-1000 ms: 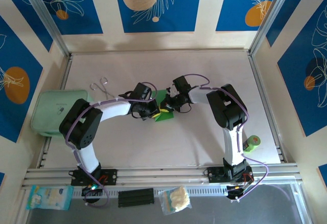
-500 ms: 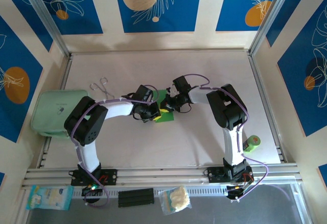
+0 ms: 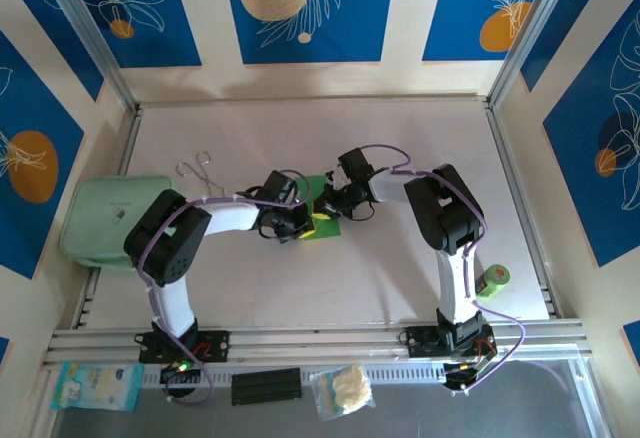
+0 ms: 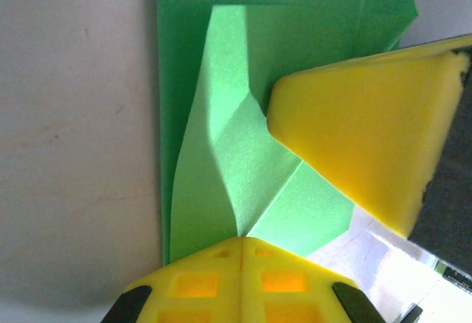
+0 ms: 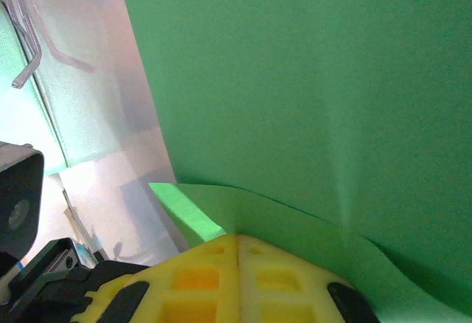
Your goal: Fold a paper plane with a square sheet of paper (pick it up from the middle)
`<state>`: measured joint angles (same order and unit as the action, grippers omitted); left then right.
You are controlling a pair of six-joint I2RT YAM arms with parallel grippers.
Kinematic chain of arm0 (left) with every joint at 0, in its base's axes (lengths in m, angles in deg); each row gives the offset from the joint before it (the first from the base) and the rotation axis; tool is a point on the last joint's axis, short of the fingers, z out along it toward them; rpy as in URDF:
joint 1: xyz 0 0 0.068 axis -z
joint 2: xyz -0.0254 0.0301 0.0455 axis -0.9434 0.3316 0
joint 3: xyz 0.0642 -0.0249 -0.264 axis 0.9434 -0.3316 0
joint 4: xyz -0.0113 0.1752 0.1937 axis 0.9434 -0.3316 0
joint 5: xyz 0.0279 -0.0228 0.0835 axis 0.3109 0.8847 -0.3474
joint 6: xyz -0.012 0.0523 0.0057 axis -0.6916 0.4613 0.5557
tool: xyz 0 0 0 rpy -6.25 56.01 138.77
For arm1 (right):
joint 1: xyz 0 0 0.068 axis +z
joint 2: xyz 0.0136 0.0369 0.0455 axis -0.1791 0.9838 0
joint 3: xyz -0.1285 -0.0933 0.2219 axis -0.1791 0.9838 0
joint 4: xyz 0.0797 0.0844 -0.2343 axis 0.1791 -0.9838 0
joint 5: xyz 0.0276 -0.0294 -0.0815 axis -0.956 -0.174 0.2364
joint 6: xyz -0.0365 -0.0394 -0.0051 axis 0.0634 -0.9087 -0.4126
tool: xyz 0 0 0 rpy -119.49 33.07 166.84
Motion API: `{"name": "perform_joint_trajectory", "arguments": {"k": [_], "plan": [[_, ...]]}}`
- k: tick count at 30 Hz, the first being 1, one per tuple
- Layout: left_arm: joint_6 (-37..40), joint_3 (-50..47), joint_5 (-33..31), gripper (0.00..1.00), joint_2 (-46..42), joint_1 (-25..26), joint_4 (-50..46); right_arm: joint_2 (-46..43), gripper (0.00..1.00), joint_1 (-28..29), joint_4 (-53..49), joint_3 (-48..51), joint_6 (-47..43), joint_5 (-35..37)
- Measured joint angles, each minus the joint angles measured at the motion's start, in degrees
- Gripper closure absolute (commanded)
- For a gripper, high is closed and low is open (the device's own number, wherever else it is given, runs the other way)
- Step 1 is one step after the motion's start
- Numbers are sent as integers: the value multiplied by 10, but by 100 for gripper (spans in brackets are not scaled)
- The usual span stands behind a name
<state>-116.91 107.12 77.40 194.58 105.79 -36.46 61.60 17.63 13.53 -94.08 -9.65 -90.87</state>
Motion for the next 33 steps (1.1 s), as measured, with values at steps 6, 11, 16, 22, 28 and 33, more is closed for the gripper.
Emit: {"name": "perform_joint_trajectory", "arguments": {"k": [6,11,16,22,28,33], "plan": [[15,-75,-3,97,-45,0,54,0,99,0,-2,0,0,-6],[18,-121,-5,96,-84,0,69,1,99,0,-3,0,-2,-7],[23,-115,-13,96,-108,0,35,1,99,-2,-3,0,-2,-6],[23,-60,-35,98,-100,0,21,1,99,-3,-3,0,-2,-6],[21,-27,-39,100,-43,0,23,1,99,-3,-3,0,-2,-6],[18,-24,-40,100,-26,0,10,1,99,-3,-4,-1,-2,-6]]}}
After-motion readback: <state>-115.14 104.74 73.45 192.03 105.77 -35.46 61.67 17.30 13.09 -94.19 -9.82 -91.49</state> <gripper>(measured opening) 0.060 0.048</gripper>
